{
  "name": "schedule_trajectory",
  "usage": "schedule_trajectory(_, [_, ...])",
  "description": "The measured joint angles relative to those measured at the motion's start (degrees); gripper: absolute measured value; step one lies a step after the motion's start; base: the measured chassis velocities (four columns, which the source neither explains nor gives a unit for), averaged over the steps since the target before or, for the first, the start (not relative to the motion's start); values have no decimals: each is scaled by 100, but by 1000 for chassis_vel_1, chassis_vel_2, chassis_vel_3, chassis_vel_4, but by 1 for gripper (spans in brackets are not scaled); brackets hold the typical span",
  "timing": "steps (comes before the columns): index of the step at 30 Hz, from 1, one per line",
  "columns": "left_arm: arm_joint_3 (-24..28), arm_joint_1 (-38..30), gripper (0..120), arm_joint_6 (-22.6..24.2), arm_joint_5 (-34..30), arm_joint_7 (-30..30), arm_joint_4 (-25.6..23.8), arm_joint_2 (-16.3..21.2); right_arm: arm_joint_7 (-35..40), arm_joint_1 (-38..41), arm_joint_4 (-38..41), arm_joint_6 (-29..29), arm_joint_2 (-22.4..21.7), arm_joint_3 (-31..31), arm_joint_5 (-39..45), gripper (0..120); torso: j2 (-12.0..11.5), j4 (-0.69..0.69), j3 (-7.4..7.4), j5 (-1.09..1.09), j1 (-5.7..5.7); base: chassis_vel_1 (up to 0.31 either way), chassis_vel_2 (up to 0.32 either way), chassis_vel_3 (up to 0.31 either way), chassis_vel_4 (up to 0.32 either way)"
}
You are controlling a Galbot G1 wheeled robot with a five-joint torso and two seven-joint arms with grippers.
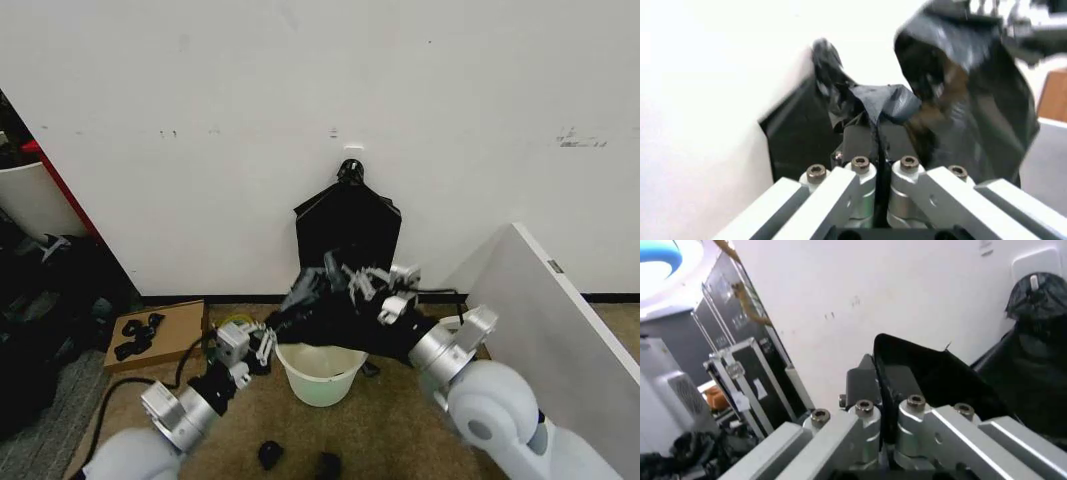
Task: Place the garbage bag over the trash bin.
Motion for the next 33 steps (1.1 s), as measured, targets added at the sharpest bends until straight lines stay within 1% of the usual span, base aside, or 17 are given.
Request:
schedule_trajectory(2, [-220, 26, 0, 14, -157, -14, -95, 38, 8, 18, -71, 11, 5, 12, 58, 0, 0, 0, 0, 0, 0, 0, 0, 0, 0])
schedule_trajectory(4, [-269, 31, 0, 19, -197, -18, -109, 39, 8, 17, -101, 14, 28, 5, 59, 0, 0, 0, 0, 0, 0, 0, 0, 0, 0])
schedule_trajectory(7, [-288, 35, 0, 26, -211, -28, -110, 31, 13, 25, -165, 14, 82, -35, 59, 0, 0, -1, 0, 0, 0, 0, 0, 0, 0])
schedule_trajectory(11, [-267, 97, 0, 18, -182, -32, -5, -88, 98, 252, -661, 64, 369, -278, 53, 0, 0, 1, 0, 0, 0, 0, 0, 0, 0])
schedule_trajectory(12, [-267, 97, 0, 18, -182, -32, -5, -88, 98, 252, -661, 64, 369, -278, 53, 0, 0, 1, 0, 0, 0, 0, 0, 0, 0])
schedule_trajectory(15, [-87, 29, 0, -23, -178, -33, 291, -212, 144, 314, -898, 89, 496, -348, 31, 0, -1, 2, 0, 0, 0, 0, 0, 0, 0])
schedule_trajectory(16, [60, -43, 0, -40, -171, -42, 511, -291, 146, 308, -971, 96, 507, -358, 25, 0, -1, 1, 0, 0, 0, 0, 0, 0, 0])
schedule_trajectory(18, [248, -161, 0, -45, -144, -60, 796, -429, 142, 259, -1024, 112, 483, -357, 14, 0, -1, 0, 0, 0, 0, 0, 0, 0, 0])
schedule_trajectory(20, [258, -168, 0, -45, -142, -61, 810, -437, 141, 252, -1028, 113, 480, -357, 13, 0, -1, 0, 0, 0, 0, 0, 0, 0, 0])
schedule_trajectory(21, [410, -348, 0, -45, -88, -67, 1070, -578, 119, 170, -1078, 137, 446, -352, -1, 0, -1, 0, 0, -1, 0, 0, 0, 0, 0])
schedule_trajectory(25, [524, -670, 0, -46, -19, -90, 1526, -747, 98, 19, -1296, 178, 495, -351, -76, 0, -1, -2, 0, 0, 0, 0, 0, 0, 0])
schedule_trajectory(26, [524, -670, 0, -46, -19, -90, 1526, -747, 98, 19, -1296, 178, 495, -351, -76, 0, -1, -2, 0, 0, 0, 0, 0, 0, 0])
schedule_trajectory(30, [569, -805, 0, -44, -12, -147, 1820, -848, 113, -101, -1533, 231, 605, -403, -203, 0, -1, 0, 0, -1, 0, 0, 0, 0, 0])
schedule_trajectory(33, [605, -742, 0, -45, 81, -154, 1923, -935, 107, -230, -1794, 355, 719, -545, -529, 0, -1, -1, 0, 0, 0, 0, 0, 0, 0])
